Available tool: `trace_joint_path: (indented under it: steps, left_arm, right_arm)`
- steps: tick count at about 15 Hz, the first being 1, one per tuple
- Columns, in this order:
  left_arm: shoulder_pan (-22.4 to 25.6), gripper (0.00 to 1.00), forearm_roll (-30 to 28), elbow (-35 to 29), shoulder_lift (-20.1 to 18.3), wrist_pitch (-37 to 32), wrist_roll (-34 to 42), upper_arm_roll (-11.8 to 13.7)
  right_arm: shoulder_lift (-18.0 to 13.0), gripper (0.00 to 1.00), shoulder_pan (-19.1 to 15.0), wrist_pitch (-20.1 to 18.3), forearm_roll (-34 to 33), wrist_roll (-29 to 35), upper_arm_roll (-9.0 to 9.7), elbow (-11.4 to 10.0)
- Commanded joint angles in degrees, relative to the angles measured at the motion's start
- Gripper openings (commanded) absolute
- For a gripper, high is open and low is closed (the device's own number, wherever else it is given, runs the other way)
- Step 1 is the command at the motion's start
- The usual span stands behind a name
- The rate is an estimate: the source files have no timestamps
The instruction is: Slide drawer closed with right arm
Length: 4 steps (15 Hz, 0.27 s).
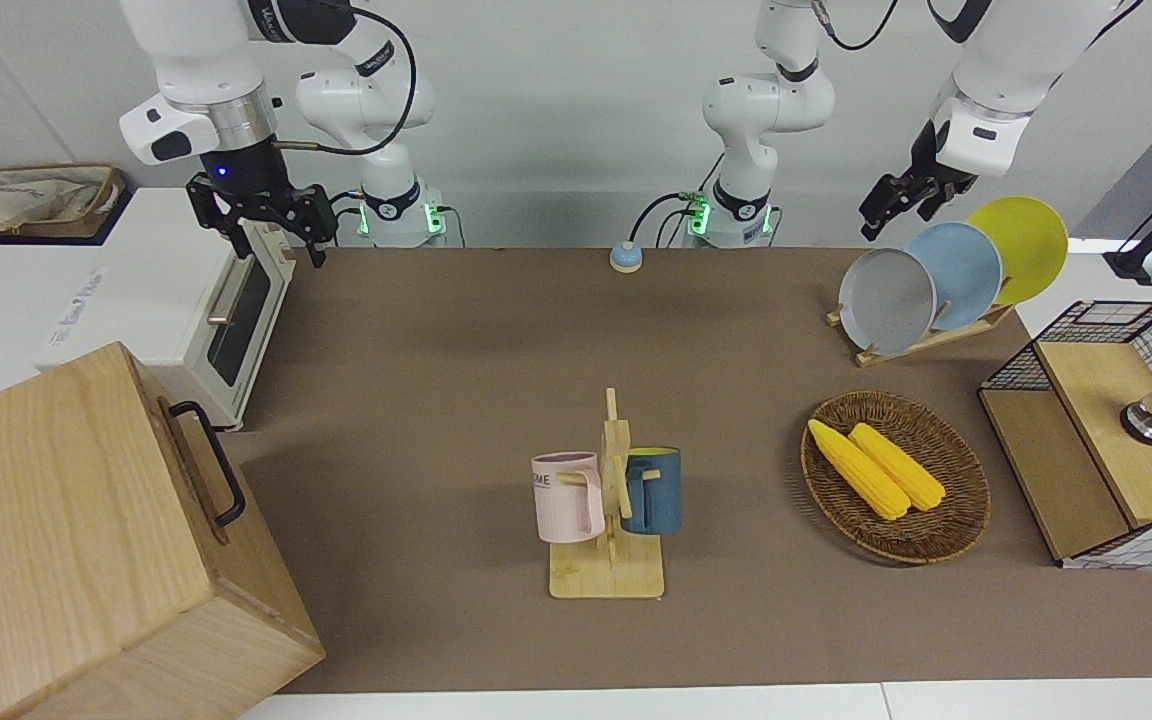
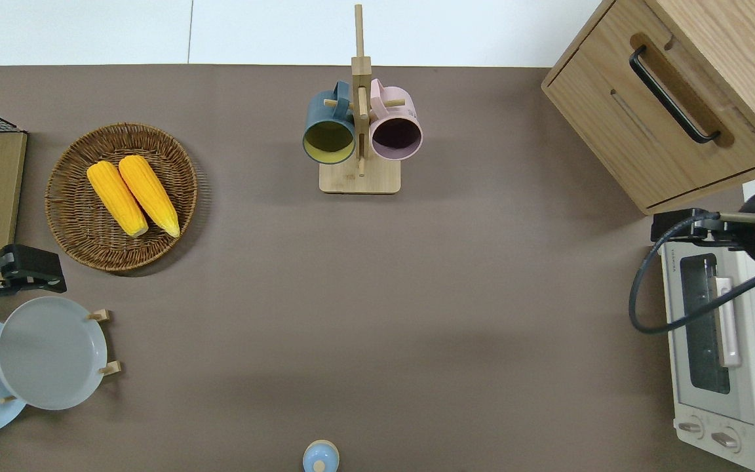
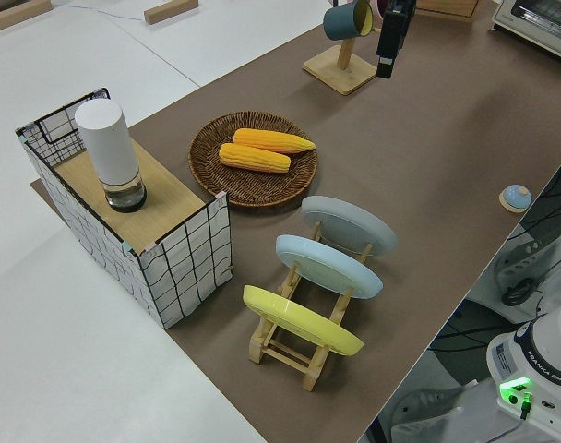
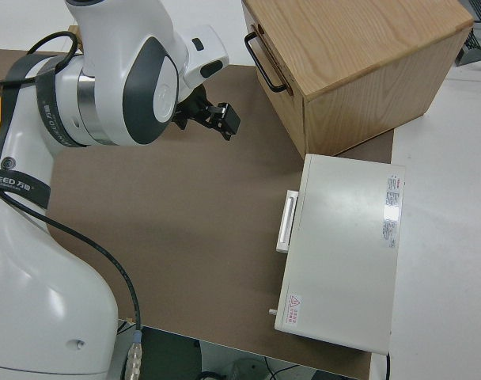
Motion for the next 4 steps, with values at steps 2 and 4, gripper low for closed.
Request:
trace_joint_path:
  steps: [2,4]
  left_arm:
    - [-0.2,0.99,-0.2,0.0,-0.5,-0.1,0.6,0.3]
    - [-0.2,0.99,-0.2,0.0,-0.5,-0.1,0.6,0.3]
  right_arm:
    - [0.8,0.987,-0.1,-1.4,1.0,-1.2,-0.12,1.9]
    - [0.8,0.987,-0.1,-1.3,1.0,-1.1,-0.12,1.9]
